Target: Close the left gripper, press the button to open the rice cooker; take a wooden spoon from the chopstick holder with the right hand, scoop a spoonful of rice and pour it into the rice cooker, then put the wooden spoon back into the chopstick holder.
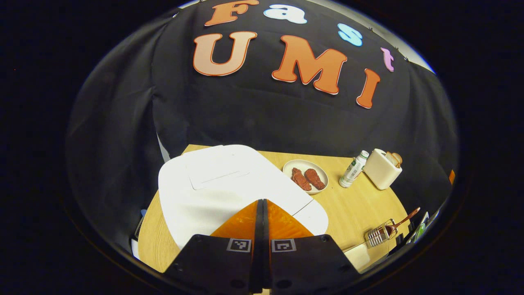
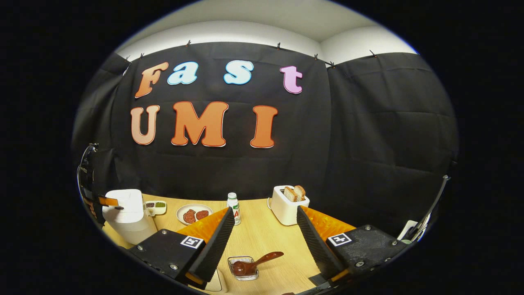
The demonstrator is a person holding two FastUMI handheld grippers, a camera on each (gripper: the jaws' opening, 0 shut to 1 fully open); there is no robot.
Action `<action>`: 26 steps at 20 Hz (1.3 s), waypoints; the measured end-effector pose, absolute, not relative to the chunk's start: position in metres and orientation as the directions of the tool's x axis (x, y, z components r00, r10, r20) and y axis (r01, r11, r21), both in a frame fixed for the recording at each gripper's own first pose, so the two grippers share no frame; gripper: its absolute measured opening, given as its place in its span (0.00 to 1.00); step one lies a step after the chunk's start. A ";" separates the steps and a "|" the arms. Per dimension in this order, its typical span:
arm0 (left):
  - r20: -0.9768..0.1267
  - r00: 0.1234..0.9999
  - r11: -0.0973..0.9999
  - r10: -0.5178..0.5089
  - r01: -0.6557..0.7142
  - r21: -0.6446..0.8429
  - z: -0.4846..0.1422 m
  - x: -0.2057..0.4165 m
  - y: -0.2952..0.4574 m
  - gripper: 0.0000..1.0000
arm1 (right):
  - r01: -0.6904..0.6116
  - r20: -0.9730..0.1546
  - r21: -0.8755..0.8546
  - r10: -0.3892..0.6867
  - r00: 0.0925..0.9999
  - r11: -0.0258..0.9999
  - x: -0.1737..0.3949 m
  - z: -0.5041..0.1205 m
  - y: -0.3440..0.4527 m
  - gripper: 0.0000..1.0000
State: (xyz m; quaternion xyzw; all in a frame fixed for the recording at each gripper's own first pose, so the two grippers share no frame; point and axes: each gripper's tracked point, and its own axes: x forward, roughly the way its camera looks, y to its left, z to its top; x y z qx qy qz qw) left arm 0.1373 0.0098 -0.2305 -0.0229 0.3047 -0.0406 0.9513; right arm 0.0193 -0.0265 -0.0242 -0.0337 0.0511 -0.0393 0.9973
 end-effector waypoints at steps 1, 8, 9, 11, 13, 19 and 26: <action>-0.587 0.804 0.996 -0.090 0.065 -0.064 -0.235 0.137 0.009 0.05 | 0.076 -0.102 -0.068 -0.083 0.991 0.995 0.021 -0.026 -0.027 0.95; -0.627 0.772 0.995 -0.103 0.089 -0.054 -0.242 0.138 0.011 0.04 | 0.092 -0.120 -0.035 -0.096 0.988 0.995 0.029 -0.033 -0.030 0.95; -0.627 0.772 0.994 -0.105 0.089 -0.057 -0.242 0.138 0.011 0.05 | 0.087 -0.123 -0.028 -0.090 0.988 0.996 0.031 -0.034 -0.027 0.95; -0.627 0.773 0.995 -0.099 0.092 -0.045 -0.245 0.138 0.010 0.05 | 0.079 -0.132 -0.025 -0.082 0.988 0.997 0.035 -0.040 -0.023 0.95; -0.631 0.770 0.995 -0.092 0.099 -0.024 -0.245 0.136 0.010 0.05 | 0.067 -0.135 -0.033 -0.071 0.988 0.997 0.035 -0.040 -0.018 0.95; -0.570 0.817 0.996 -0.094 0.070 -0.063 -0.219 0.140 0.012 0.05 | 0.057 -0.127 -0.058 -0.064 0.990 0.997 0.034 -0.036 -0.018 0.95; -0.261 0.964 0.999 -0.047 0.045 -0.014 -0.070 0.147 0.009 0.04 | 0.066 -0.113 -0.061 -0.073 0.991 0.996 0.029 -0.033 -0.024 0.95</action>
